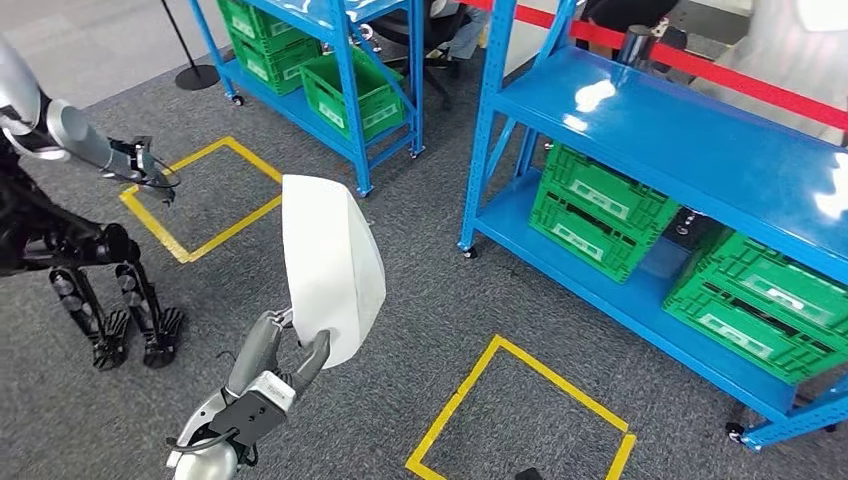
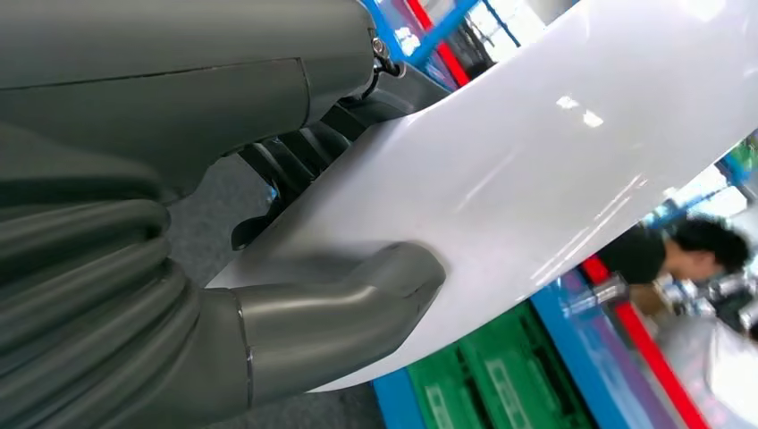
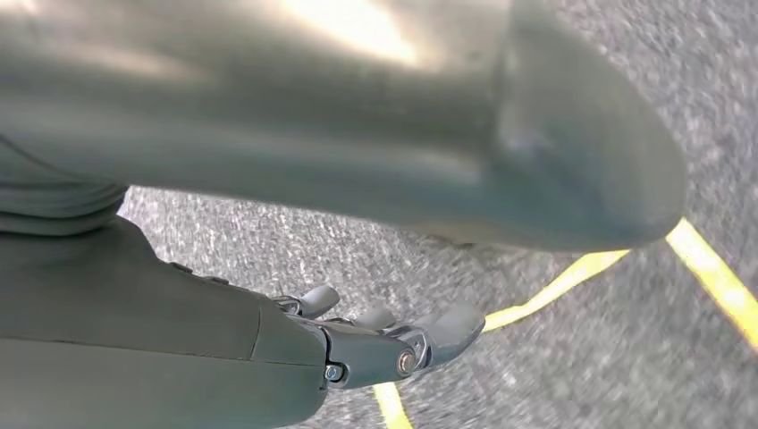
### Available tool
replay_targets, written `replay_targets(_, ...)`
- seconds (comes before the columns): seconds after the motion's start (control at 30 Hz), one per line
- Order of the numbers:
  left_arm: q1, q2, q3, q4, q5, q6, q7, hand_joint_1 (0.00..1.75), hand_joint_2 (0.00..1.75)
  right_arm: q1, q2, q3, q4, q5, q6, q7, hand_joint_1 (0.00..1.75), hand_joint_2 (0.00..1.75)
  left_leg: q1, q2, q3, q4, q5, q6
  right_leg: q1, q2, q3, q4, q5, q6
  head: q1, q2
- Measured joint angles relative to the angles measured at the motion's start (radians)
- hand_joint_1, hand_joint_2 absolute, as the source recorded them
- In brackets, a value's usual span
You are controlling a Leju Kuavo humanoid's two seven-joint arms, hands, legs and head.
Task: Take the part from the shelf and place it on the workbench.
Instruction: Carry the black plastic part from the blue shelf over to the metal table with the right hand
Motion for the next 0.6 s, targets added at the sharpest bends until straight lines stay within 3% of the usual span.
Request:
replay_targets(0.07, -0.003, -0.003, -0.002, 0.005, 0.001, 0.001, 0.001, 1.75, 1.75, 0.005, -0.002, 0.000, 0.000, 0.002, 0.000, 0.006, 0.00, 0.00, 0.003, -0.027, -0.003, -0.002, 0.007, 0.008, -0.004, 0.070, -0.049, 0.112, -0.064, 0.006, 0.003, 0.000)
replay_targets(0.13, -0.004, -0.005, -0.004, 0.014, 0.002, 0.006, 0.012, 1.75, 1.75, 0.010, -0.003, 0.000, 0.000, 0.003, 0.000, 0.011, 0.00, 0.00, 0.003, -0.058, -0.008, 0.000, 0.010, 0.010, -0.004, 0.094, -0.111, 0.236, -0.108, 0.008, 0.004, 0.000)
replay_targets(0.17, -0.004, -0.005, -0.004, 0.020, 0.004, 0.010, 0.024, 1.75, 1.75, 0.011, -0.004, 0.000, 0.000, 0.002, 0.000, 0.012, 0.00, 0.00, 0.003, -0.074, -0.009, 0.002, 0.011, 0.010, -0.004, 0.097, -0.124, 0.256, -0.104, 0.007, 0.004, 0.000)
replay_targets(0.2, -0.005, -0.005, -0.004, 0.027, 0.005, 0.014, 0.037, 1.75, 1.75, 0.011, -0.006, 0.000, 0.000, 0.002, 0.000, 0.013, 0.00, 0.00, 0.003, -0.090, -0.010, 0.004, 0.011, 0.008, -0.005, 0.100, -0.117, 0.234, -0.079, 0.006, 0.005, 0.000)
replay_targets(0.23, -0.006, -0.005, -0.004, 0.033, 0.006, 0.016, 0.050, 1.75, 1.75, 0.010, -0.008, 0.000, 0.000, 0.002, 0.000, 0.014, 0.00, 0.00, 0.004, -0.106, -0.010, 0.007, 0.011, 0.006, -0.007, 0.108, -0.091, 0.175, -0.041, 0.004, 0.005, 0.000)
replay_targets(0.3, -0.011, -0.004, -0.004, 0.042, 0.008, 0.016, 0.065, 1.75, 1.75, 0.008, -0.011, 0.000, 0.000, 0.002, 0.000, 0.011, 0.00, 0.00, 0.005, -0.135, -0.015, 0.013, 0.011, -0.004, -0.012, 0.158, -0.033, 0.040, 0.017, 0.002, 0.005, 0.000)
replay_targets(0.37, -0.017, -0.004, -0.004, 0.045, 0.008, 0.016, 0.072, 1.75, 1.75, 0.003, -0.012, 0.000, 0.000, 0.001, 0.001, 0.008, 0.00, 0.00, 0.005, -0.158, -0.024, 0.015, 0.015, -0.019, -0.012, 0.187, -0.012, -0.017, 0.031, -0.002, 0.004, 0.000)
replay_targets(0.43, -0.020, -0.004, -0.004, 0.046, 0.007, 0.016, 0.074, 1.75, 1.75, -0.004, -0.012, 0.000, 0.000, 0.002, 0.002, 0.002, 0.00, 0.00, 0.008, -0.178, -0.033, 0.010, 0.022, -0.035, -0.009, 0.163, -0.014, -0.020, 0.036, -0.014, 0.004, 0.000)
replay_targets(0.47, -0.022, -0.004, -0.004, 0.046, 0.004, 0.016, 0.074, 1.75, 1.75, -0.007, -0.012, 0.000, 0.000, 0.004, 0.002, -0.002, 0.00, 0.00, 0.008, -0.169, -0.038, 0.014, 0.020, -0.040, -0.009, 0.150, -0.013, -0.023, 0.040, -0.022, 0.004, 0.000)
replay_targets(0.5, -0.025, -0.004, -0.004, 0.045, 0.002, 0.016, 0.074, 1.75, 1.75, -0.011, -0.013, 0.001, 0.000, 0.006, 0.003, -0.007, 0.00, 0.00, 0.006, -0.146, -0.049, 0.033, 0.006, -0.044, -0.009, 0.136, -0.013, -0.026, 0.043, -0.030, 0.001, 0.000)
replay_targets(0.57, -0.035, -0.009, -0.004, 0.044, -0.002, 0.016, 0.074, 1.75, 1.75, -0.015, -0.013, 0.001, 0.000, 0.008, 0.003, -0.011, 0.00, 0.00, 0.003, -0.078, -0.093, 0.134, -0.055, -0.048, -0.006, 0.106, -0.014, -0.029, 0.044, -0.042, -0.003, 0.000)
replay_targets(0.6, -0.039, -0.012, -0.005, 0.044, -0.003, 0.016, 0.074, 1.75, 1.75, -0.015, -0.013, 0.001, 0.000, 0.006, 0.003, -0.012, 0.00, 0.00, 0.003, -0.056, -0.124, 0.203, -0.091, -0.050, -0.003, 0.090, -0.014, -0.029, 0.044, -0.045, -0.004, 0.000)
